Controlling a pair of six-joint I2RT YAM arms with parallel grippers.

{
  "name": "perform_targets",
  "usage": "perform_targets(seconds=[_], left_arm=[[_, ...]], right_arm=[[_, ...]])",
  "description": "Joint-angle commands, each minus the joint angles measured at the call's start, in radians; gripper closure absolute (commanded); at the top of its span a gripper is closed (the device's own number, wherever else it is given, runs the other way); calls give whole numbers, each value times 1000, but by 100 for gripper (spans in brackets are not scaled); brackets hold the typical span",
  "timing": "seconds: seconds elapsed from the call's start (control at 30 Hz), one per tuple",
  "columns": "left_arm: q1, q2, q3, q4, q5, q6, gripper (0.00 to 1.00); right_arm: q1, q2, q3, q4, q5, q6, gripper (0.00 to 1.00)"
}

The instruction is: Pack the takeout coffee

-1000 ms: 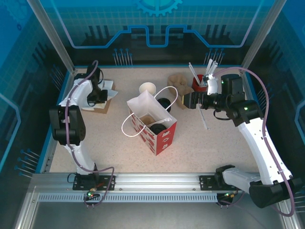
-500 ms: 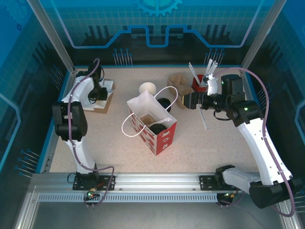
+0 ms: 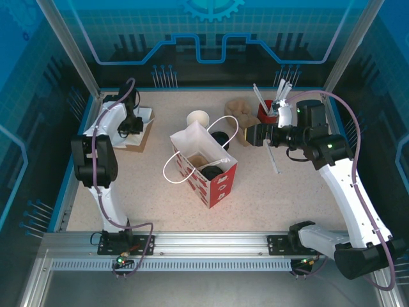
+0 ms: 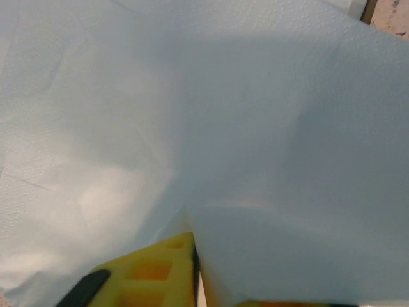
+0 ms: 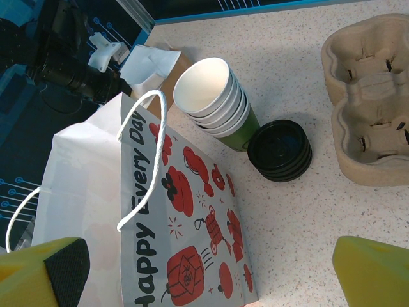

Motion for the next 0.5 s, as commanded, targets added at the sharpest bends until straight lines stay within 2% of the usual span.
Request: perform_targets(seconds=[0.0,0.1,0.33,0.4,0.47], left_arm=[[3,-30,31,-26,-24,8,89],[3,-97,26,-33,-25,8,95],[1,-354,-9,8,-51,18,95],[1,-421,-1,19,-12,25,96],[1,-479,34,5,106,38,97]], right_arm=[[-18,5,9,6,-5,-13,0],[-18,5,17,0,-3,-22,0],[-19,-36,30,33,-16,-72,0],[-20,-50,32,52,-28,-88,0],[-20,-64,38,79,-54,-118,0]])
